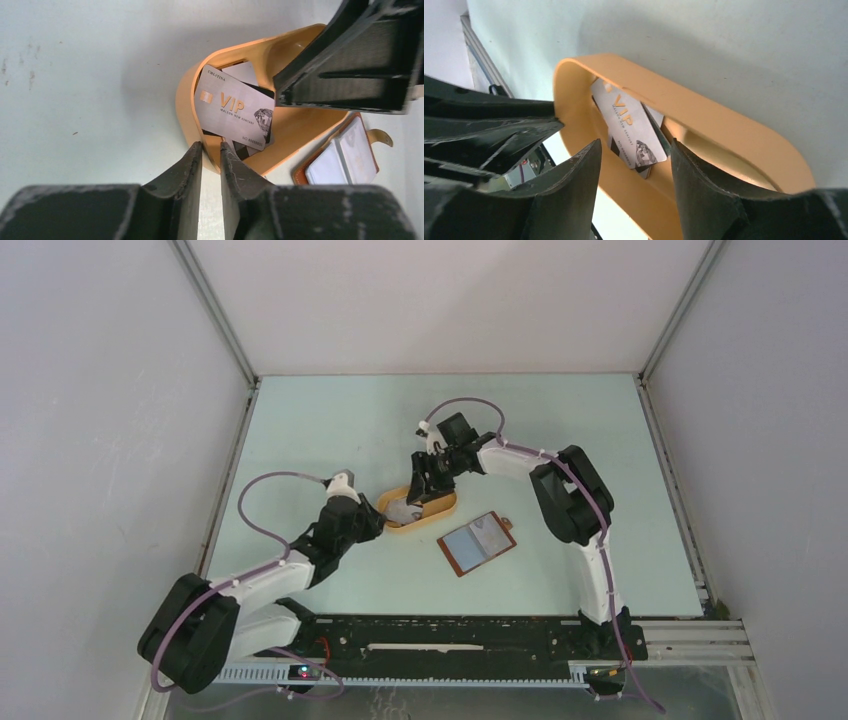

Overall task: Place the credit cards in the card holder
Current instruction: Pick up the credit card from the storage box.

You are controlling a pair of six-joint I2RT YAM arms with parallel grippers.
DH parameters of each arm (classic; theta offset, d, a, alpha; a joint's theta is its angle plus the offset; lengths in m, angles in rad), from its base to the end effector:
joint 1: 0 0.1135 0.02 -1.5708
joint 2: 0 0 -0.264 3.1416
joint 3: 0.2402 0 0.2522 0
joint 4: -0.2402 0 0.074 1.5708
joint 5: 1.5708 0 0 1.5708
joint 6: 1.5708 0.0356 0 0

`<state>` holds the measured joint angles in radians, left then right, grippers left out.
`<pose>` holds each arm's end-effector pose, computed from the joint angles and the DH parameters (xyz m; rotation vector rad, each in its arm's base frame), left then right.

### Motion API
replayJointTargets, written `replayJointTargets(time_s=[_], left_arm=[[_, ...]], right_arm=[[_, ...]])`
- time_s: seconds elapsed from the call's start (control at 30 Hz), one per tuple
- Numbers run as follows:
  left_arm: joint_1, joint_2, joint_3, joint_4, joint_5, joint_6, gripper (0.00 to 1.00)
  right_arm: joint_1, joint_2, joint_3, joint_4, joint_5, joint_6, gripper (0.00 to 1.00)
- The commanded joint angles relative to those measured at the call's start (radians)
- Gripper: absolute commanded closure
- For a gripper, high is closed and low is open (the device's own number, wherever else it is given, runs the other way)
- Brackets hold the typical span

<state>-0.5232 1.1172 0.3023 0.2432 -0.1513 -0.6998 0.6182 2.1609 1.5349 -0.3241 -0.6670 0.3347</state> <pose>0.1827 -0.0992 0.1546 -0.2827 2.1682 -0.5489 0.3620 0.2845 0.1550 -0.6631 2.5712 1.2006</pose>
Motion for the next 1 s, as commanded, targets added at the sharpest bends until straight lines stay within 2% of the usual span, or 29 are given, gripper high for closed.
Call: replayJointTargets(time_s=[0.0,0.3,0.4,0.5,0.63,0.97], left_arm=[[0.005,-0.044,0.020,0.024,0.037,-0.038,0.78],[0.003,-0.057,-0.007,0.035,0.057,-0.063,0.83],[0.003,-0.045,-0.009,0.033,0.048,-0.058,0.79],[0.003,-0.043,0.000,0.008,0.014,-0.037,0.69],[0.003,-0.033,0.024,-0.014,-0.005,-0.010,0.61],[0.003,0.065,0.043,0.037,0.038,-0.004,0.65]], right_arm=[[0.018,0.027,0.032,-0.025,0.040,-0.023,0.38],[0.029,0.060,0.034,-0.023,0.014,0.003,0.36],[0.031,0.055,0.034,-0.015,-0.006,0.009,0.36],[0.028,0.032,0.036,-0.017,-0.007,-0.003,0.36],[0.021,-0.004,0.039,-0.033,0.009,-0.025,0.37],[0.014,0.007,0.084,-0.100,0.099,-0.106,0.37]])
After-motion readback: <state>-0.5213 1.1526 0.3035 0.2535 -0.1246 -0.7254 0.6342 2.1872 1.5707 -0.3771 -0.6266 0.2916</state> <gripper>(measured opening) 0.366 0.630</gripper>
